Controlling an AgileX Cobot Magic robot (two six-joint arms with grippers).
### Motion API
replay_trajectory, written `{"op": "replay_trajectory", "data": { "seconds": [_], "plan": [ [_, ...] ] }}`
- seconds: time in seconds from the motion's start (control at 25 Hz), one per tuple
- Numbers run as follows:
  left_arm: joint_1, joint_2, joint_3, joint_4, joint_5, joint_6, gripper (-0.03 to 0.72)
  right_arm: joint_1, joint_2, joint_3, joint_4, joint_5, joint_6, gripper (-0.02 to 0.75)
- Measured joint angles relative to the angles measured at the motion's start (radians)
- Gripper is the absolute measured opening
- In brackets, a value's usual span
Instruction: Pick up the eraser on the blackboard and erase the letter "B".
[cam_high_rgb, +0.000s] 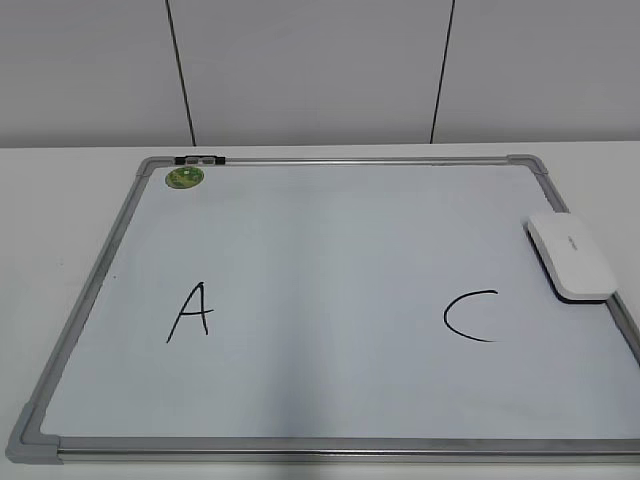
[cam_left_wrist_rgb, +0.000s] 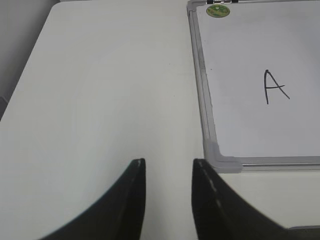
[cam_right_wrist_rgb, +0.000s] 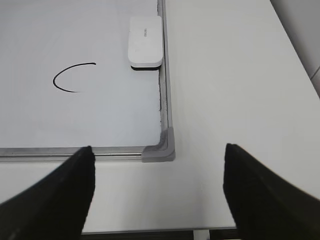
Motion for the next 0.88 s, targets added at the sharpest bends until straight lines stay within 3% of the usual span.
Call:
{"op": "replay_trajectory", "data": {
  "seconds": [0.88],
  "plan": [
    [0.000, 0.000, 0.000, 0.000, 0.000, 0.000, 0.241, 0.000, -0.002, 0.000, 0.000, 0.000, 0.000, 0.592]
  ]
}}
